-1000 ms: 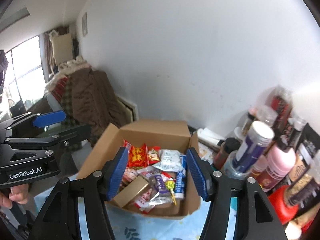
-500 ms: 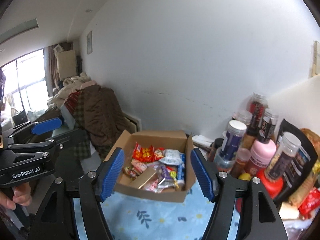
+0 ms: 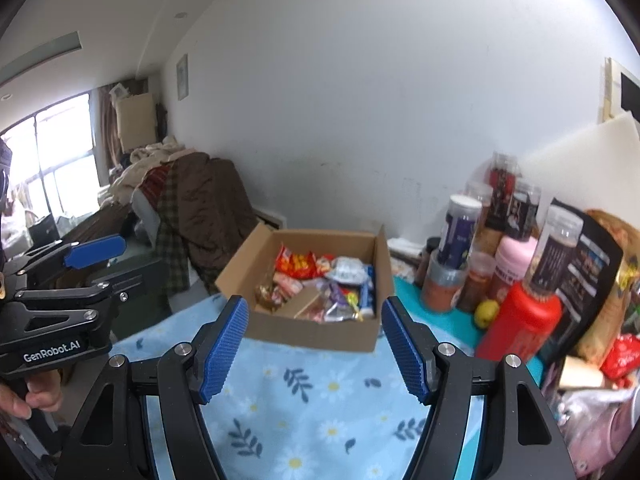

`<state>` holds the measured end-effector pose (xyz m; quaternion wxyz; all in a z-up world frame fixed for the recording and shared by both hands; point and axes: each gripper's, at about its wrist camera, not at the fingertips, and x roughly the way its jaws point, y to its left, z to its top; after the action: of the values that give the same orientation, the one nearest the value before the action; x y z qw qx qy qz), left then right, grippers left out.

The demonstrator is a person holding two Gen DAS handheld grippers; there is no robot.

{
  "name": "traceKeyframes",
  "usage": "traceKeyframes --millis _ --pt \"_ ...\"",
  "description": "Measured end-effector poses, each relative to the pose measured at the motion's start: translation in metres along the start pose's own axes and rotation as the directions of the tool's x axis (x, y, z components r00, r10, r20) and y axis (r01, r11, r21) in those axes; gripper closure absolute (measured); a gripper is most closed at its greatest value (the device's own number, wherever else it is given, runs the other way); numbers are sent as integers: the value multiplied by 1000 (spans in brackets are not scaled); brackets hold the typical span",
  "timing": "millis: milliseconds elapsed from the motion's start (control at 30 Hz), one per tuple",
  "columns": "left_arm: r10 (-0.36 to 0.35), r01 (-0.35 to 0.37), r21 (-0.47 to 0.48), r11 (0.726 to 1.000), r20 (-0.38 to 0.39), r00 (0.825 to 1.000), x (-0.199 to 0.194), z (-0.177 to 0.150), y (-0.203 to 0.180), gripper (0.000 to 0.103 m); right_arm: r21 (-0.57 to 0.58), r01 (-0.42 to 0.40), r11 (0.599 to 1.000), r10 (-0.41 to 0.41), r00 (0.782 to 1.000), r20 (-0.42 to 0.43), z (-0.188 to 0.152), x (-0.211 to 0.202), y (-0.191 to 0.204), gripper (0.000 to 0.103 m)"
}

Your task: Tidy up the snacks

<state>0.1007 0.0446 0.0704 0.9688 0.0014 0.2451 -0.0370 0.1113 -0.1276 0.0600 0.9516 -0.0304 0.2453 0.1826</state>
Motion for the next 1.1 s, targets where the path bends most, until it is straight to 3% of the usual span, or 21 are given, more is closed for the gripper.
traceKeyframes --millis 267,1100 --pt "24 -24 -7 1000 -18 1000 -1 -21 -5 31 -7 -9 1000 8 999 -34 -24 10 3 33" --pt "60 -64 -78 995 -54 997 -1 -33 5 31 -28 -83 996 82 996 -30 -23 4 7 33"
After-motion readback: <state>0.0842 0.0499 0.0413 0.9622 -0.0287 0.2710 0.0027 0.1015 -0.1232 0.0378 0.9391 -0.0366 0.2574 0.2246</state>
